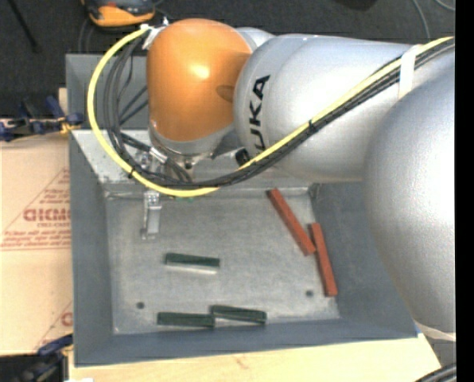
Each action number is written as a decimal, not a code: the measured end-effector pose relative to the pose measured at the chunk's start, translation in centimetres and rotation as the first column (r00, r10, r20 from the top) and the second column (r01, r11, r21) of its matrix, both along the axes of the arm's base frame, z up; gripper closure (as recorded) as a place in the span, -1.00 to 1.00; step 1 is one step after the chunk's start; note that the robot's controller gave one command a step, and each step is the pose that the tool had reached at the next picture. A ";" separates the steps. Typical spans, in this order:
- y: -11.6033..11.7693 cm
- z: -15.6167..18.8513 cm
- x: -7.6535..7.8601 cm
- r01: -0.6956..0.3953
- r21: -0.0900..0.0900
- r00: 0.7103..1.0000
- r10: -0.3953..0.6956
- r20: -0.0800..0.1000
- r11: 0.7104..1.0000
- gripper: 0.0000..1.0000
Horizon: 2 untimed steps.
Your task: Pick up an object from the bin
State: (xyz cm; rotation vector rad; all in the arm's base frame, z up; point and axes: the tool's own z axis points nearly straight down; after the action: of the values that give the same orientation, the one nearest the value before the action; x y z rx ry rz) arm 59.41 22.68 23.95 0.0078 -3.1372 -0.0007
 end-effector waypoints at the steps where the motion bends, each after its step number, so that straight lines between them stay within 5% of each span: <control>1: -0.2 0.5 0.1 0.005 0.001 1.000 -0.005 0.006 1.000 -1.00; 2: -1.8 -2.9 -3.3 -0.167 0.002 0.986 0.167 0.018 0.986 -1.00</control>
Offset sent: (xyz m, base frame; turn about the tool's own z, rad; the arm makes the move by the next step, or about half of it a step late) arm -0.0798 -0.0412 -0.0774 -0.3635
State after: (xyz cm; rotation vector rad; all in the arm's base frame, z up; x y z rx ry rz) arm 56.08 20.86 21.02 0.2722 -3.1432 -0.0054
